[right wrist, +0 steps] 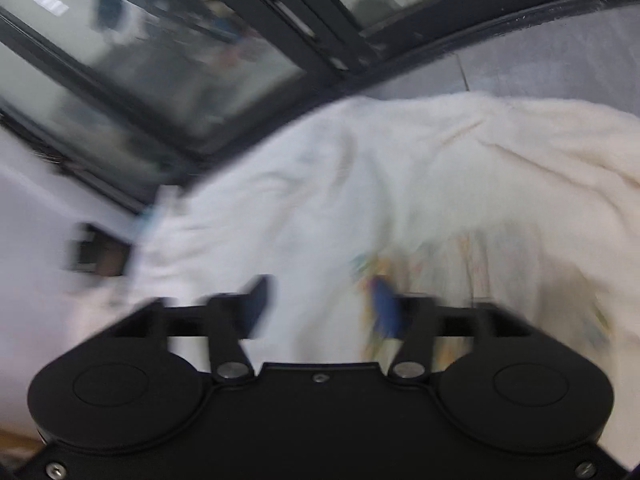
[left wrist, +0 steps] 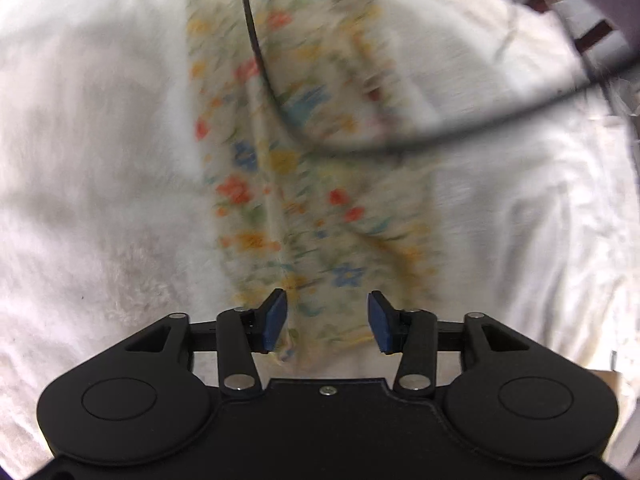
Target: Fold clothes
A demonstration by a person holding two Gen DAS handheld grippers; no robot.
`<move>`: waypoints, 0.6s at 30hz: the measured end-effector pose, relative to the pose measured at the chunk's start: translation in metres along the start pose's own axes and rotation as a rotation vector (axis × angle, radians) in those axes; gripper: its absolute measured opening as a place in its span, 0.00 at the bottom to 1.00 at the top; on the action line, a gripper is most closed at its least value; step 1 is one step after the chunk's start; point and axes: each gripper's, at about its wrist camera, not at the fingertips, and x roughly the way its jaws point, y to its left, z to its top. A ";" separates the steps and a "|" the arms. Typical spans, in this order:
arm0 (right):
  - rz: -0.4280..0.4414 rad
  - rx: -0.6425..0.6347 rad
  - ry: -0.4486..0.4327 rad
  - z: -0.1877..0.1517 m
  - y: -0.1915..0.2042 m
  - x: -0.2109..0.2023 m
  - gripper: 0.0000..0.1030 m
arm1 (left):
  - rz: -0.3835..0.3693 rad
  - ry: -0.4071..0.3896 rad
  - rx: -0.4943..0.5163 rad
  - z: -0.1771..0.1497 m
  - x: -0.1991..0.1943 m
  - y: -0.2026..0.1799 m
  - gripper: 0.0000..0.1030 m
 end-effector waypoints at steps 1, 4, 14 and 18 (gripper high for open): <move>0.017 -0.007 -0.017 -0.002 0.000 -0.034 0.76 | -0.015 0.007 0.027 0.000 -0.001 -0.006 0.57; -0.008 -0.018 -0.126 -0.001 -0.011 -0.121 0.82 | -0.018 0.033 0.109 0.001 0.008 -0.029 0.59; -0.425 -0.017 -0.092 -0.051 -0.082 -0.156 0.82 | 0.076 -0.058 0.063 0.037 0.045 -0.057 0.60; -0.465 -0.124 0.018 -0.073 -0.086 -0.100 0.82 | 0.098 -0.087 0.141 0.048 0.058 -0.067 0.59</move>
